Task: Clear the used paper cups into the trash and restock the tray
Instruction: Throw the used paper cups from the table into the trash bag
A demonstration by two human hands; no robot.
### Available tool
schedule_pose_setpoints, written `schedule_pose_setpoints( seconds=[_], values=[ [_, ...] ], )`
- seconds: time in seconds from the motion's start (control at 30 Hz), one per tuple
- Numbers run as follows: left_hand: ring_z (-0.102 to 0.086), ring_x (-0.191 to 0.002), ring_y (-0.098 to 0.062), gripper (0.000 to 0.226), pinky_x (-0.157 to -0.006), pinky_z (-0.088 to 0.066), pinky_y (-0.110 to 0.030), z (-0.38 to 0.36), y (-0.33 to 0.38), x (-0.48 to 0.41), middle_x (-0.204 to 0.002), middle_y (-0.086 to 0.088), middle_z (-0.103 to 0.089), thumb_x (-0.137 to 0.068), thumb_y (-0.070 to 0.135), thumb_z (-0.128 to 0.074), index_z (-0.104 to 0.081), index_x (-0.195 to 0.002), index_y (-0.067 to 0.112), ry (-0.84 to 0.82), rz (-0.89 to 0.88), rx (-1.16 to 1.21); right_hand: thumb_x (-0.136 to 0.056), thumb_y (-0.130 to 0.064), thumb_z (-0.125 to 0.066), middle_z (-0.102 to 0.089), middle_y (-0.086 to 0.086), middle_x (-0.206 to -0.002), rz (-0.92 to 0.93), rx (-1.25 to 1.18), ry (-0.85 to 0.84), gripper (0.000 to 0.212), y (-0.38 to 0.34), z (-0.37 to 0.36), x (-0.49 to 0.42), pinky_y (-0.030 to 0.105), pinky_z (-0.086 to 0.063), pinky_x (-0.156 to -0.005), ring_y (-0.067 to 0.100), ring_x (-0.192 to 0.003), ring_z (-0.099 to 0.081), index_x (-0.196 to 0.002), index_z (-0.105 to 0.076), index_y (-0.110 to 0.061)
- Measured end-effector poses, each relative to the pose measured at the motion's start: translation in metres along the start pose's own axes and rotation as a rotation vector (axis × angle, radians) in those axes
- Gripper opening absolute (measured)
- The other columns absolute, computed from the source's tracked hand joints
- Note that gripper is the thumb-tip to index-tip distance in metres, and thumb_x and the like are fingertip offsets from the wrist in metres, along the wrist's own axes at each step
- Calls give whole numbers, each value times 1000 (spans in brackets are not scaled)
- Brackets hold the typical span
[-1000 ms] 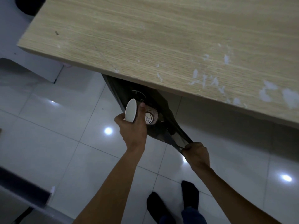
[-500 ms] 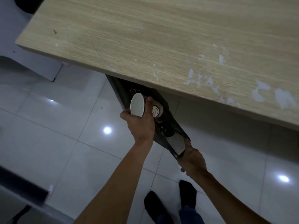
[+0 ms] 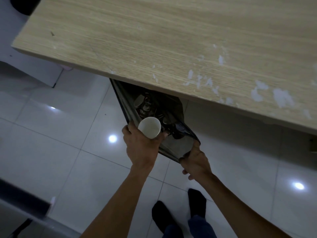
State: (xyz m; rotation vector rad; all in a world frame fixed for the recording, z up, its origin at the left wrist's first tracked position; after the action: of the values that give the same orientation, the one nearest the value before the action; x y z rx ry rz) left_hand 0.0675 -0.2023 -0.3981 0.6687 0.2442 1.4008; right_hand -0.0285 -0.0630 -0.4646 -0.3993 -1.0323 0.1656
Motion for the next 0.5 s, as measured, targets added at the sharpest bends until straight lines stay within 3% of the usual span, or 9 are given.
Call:
schedule_pose_setpoints(
  seconds=[0.07, 0.13, 0.27, 0.3, 0.5],
  values=[
    [-44, -120, -29, 110, -83, -48, -46, 2, -2, -1, -131, -10, -39, -54, 42, -90, -31, -141, 8, -27, 8, -12, -84, -17, -53, -67, 10, -89, -9, 17, 10, 74, 2, 1, -2, 44, -60, -63, 25, -70, -70, -146, -13, -21],
    [-47, -115, -29, 103, -82, -49, -42, 5, -3, -1, -127, -10, -40, -59, 33, -90, -32, -141, 8, -41, -28, -5, -84, -19, -53, -67, 10, -87, -11, 32, 12, 69, 5, 2, -2, 43, -59, -68, 25, -73, -70, -144, -18, -20],
    [-45, -84, -11, 54, -67, -37, -1, 20, 2, 8, -113, -11, -45, -79, -9, -62, -47, -129, 1, -14, -132, 94, -80, -24, -57, -66, 11, -93, 24, 67, 37, 75, 8, 1, 1, 45, -58, -73, 28, -81, -68, -143, -15, -24],
    [-44, -81, -9, 49, -65, -36, 2, 23, 3, 10, -107, -9, -46, -78, -15, -57, -52, -125, -1, 11, -159, 120, -80, -25, -57, -66, 11, -94, 27, 67, 37, 75, 8, 1, 2, 45, -58, -73, 28, -82, -68, -143, -17, -24],
    [-50, -73, -6, 42, -65, -40, -2, 34, 3, 24, -97, -12, -56, -71, -16, -60, -61, -109, 2, 68, -248, 241, -78, -14, -55, -67, 11, -89, 74, -92, 38, 70, 3, 10, 17, 46, -59, -61, 30, -73, -69, -139, -22, -29]
  ],
)
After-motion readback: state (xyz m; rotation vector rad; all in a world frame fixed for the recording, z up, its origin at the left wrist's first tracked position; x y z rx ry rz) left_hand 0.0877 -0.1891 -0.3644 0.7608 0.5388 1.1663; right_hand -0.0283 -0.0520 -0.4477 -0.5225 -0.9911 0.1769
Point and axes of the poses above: each hand's wrist, its own x-axis away from the middle knuckle, its own z-axis out of the back of the hand, y = z × x, the point moved 4 cm from there along -x, towards the middle knuckle
